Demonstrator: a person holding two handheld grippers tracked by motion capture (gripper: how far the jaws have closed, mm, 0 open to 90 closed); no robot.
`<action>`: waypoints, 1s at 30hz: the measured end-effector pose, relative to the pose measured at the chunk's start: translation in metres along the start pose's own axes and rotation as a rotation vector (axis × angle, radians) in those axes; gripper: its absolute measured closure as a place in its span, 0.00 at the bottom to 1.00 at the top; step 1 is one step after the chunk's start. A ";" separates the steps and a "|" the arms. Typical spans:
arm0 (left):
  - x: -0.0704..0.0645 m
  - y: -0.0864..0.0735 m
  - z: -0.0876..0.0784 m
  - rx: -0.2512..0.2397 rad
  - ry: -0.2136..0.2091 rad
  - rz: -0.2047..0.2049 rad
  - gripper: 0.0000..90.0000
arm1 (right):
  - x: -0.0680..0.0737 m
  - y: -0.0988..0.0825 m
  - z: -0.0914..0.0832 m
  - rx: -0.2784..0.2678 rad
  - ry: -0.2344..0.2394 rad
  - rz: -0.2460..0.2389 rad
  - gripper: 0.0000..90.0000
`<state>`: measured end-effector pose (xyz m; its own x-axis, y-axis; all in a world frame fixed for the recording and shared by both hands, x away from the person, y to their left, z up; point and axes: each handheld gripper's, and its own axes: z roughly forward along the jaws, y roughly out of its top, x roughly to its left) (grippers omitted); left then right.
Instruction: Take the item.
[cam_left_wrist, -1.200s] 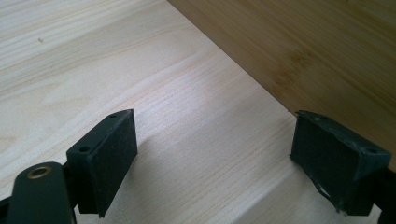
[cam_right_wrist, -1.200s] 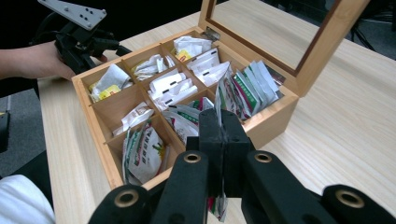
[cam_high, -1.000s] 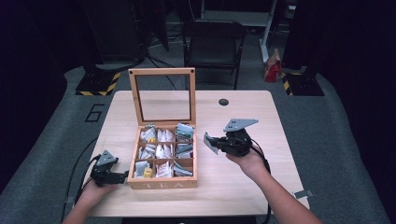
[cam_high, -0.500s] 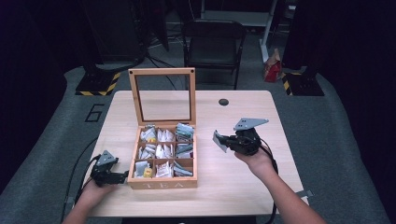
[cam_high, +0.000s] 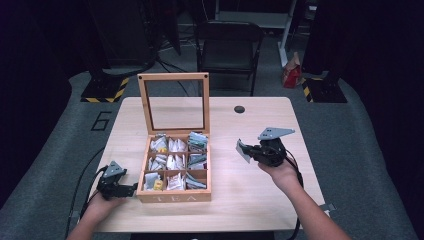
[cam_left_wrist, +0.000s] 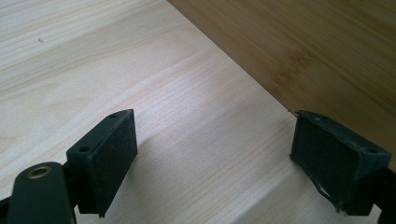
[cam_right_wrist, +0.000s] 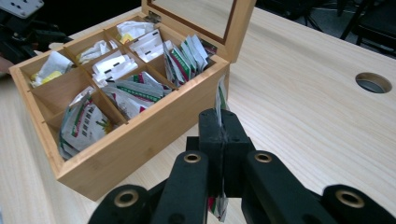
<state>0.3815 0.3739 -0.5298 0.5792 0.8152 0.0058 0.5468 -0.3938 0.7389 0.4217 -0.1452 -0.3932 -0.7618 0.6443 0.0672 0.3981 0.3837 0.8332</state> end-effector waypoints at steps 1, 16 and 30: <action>0.000 0.000 0.000 0.000 0.000 0.000 0.15 | -0.001 -0.001 0.000 0.002 -0.004 0.006 1.00; 0.000 0.000 0.000 0.000 -0.001 -0.001 0.15 | -0.011 -0.020 0.005 0.025 -0.042 0.022 1.00; 0.000 0.000 0.000 0.000 -0.002 -0.003 0.15 | -0.014 -0.042 0.011 0.040 -0.066 0.046 1.00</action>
<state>0.3814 0.3737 -0.5299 0.5792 0.8152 0.0021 0.5482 -0.3914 0.7391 0.4209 -0.1631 -0.4354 -0.7076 0.7034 0.0680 0.4533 0.3780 0.8072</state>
